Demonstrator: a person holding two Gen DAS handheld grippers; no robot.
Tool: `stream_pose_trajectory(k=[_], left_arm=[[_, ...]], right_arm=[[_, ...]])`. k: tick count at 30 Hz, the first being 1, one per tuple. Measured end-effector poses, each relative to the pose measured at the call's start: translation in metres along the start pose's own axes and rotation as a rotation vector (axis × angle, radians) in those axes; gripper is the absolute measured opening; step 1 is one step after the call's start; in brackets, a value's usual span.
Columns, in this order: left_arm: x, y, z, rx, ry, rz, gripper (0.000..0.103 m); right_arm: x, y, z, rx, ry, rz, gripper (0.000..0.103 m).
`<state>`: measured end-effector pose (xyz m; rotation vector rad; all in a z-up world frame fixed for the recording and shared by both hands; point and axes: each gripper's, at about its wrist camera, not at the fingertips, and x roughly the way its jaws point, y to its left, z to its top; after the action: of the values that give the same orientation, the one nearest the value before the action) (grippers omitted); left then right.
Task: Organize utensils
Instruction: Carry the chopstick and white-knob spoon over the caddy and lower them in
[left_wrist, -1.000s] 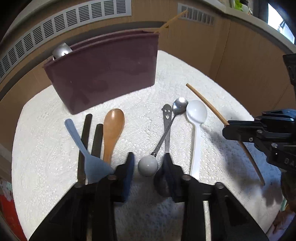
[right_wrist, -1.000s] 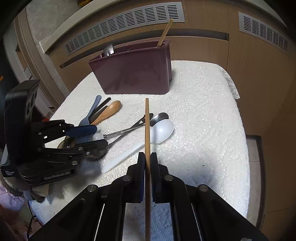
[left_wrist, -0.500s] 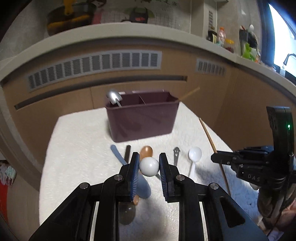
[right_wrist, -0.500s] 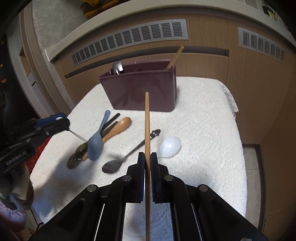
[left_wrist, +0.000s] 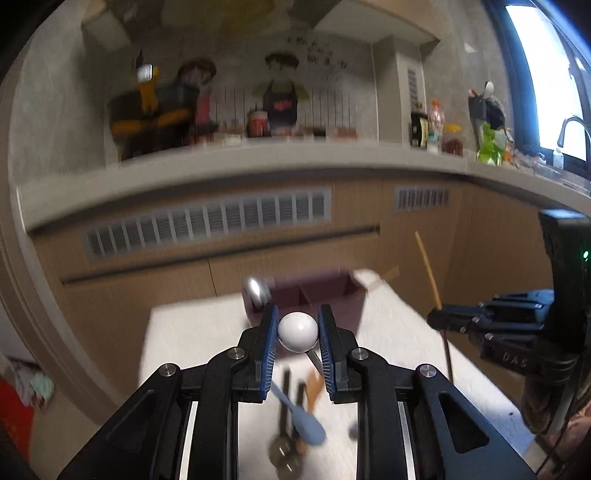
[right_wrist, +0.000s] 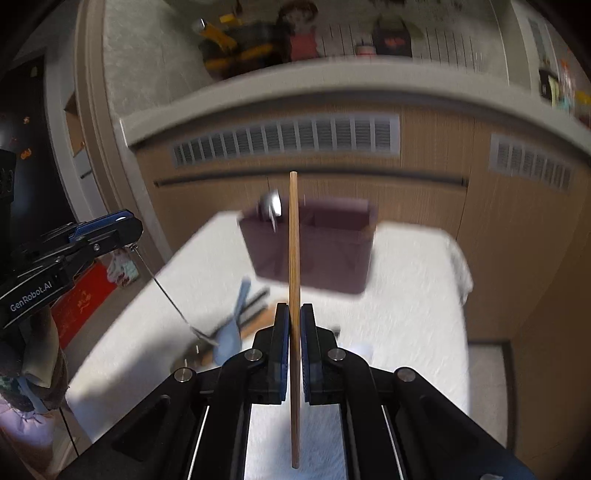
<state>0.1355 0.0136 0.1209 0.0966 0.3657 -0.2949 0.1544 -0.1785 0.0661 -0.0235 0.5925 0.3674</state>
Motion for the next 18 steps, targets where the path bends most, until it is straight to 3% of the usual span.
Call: stream_pose_trajectory(k=[5, 7, 12, 18], left_arm=[[-0.002, 0.012, 0.065, 0.017, -0.142, 0.046, 0.023], [0.008, 0.019, 0.080, 0.011, -0.160, 0.041, 0.023], [0.054, 0.029, 0.096, 0.002, -0.147, 0.050, 0.023], [0.110, 0.040, 0.085, -0.013, -0.075, 0.062, 0.023]], right_arm=[[-0.043, 0.000, 0.085, -0.022, -0.248, -0.033, 0.005], [-0.045, 0.001, 0.111, -0.031, -0.303, -0.049, 0.005], [-0.018, 0.000, 0.145, -0.035, -0.367, -0.105, 0.005], [0.039, -0.005, 0.149, -0.012, -0.333, -0.176, 0.005]])
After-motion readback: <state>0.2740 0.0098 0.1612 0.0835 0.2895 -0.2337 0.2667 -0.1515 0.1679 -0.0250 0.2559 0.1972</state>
